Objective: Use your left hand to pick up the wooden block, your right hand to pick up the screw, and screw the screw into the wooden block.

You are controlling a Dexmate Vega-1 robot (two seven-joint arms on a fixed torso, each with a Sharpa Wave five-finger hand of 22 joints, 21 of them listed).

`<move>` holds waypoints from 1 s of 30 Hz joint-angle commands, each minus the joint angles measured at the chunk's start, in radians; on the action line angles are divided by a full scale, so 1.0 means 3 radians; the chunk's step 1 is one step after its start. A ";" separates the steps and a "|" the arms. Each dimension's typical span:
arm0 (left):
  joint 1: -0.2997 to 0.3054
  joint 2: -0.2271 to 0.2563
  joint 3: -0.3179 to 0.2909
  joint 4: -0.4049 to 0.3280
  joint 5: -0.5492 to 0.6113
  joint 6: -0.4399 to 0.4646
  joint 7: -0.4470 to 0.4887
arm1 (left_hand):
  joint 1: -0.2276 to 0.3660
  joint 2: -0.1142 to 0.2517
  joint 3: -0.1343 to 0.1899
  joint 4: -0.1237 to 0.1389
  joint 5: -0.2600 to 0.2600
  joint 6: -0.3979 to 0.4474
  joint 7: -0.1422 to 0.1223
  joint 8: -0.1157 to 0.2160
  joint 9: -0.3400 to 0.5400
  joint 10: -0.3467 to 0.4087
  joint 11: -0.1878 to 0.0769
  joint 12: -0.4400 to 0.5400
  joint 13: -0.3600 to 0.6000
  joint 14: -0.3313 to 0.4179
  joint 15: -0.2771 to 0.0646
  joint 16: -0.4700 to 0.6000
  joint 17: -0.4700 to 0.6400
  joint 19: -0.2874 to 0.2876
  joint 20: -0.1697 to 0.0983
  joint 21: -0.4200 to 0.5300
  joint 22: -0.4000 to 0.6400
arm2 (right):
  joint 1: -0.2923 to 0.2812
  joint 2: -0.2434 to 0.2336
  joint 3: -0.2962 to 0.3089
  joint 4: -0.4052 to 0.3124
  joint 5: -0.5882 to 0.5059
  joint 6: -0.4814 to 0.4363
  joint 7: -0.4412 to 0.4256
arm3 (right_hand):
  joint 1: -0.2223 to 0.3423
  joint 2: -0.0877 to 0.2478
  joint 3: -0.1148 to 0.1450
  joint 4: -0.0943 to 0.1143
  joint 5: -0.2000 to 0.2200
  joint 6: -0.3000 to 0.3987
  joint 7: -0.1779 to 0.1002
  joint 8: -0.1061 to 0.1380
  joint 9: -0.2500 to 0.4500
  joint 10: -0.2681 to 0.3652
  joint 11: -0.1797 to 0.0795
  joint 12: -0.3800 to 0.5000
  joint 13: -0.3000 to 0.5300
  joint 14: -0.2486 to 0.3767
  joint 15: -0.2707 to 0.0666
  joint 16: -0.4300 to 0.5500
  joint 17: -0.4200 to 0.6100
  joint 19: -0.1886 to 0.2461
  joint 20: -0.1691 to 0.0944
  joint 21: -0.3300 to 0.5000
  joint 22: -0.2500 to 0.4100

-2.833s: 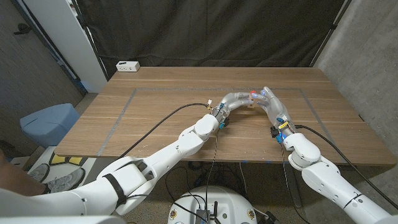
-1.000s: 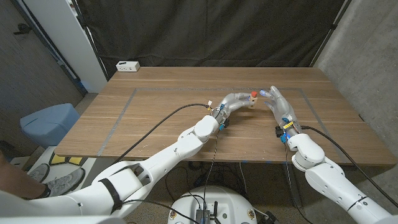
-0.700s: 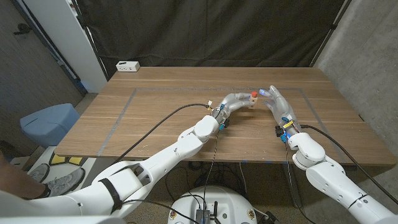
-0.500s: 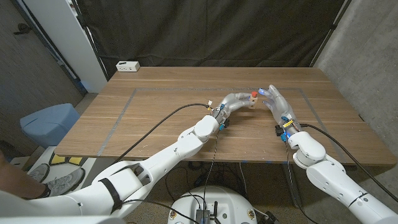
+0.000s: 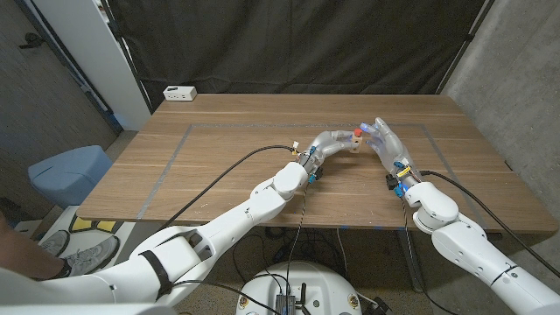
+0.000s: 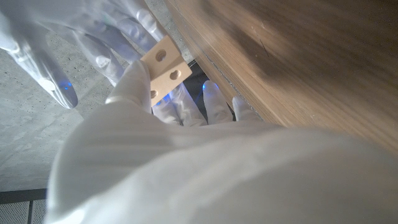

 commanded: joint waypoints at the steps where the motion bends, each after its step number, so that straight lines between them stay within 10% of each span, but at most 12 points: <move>1: -0.0012 -0.0008 0.0000 0.0026 -0.0008 -0.0015 -0.0013 | -0.0076 0.0112 0.0037 0.0016 0.0023 0.0171 0.0100 0.0034 0.0011 0.0032 0.0008 0.0019 0.0006 0.0024 -0.0206 0.0007 0.0001 0.0024 -0.0005 0.0017 0.0017 | 0.0058 -0.0034 -0.0036 0.0033 0.0033 -0.0013 0.0086 | -0.0042 -0.0012 0.0001 0.0018 0.0014 0.0023 0.0024 0.0031 0.0005 -0.0118 -0.0015 0.0006 0.0006 -0.0236 -0.0003 0.0009 0.0012 -0.0024 0.0012 -0.0008 0.0011; 30: -0.0018 -0.0015 -0.0010 0.0061 -0.0031 -0.0025 -0.0024 | -0.0079 0.0115 0.0044 0.0017 0.0025 0.0168 0.0100 0.0033 0.0011 0.0029 0.0009 0.0018 0.0006 0.0026 -0.0207 0.0002 -0.0002 0.0024 0.0004 0.0015 0.0017 | 0.0071 -0.0020 -0.0066 0.0041 0.0042 -0.0017 0.0046 | -0.0079 -0.0003 0.0020 0.0033 0.0038 0.0385 0.0139 0.0144 0.0013 0.0030 -0.0106 0.0080 0.0002 -0.0171 -0.0021 0.0059 -0.0006 0.0032 -0.0010 0.0048 0.0009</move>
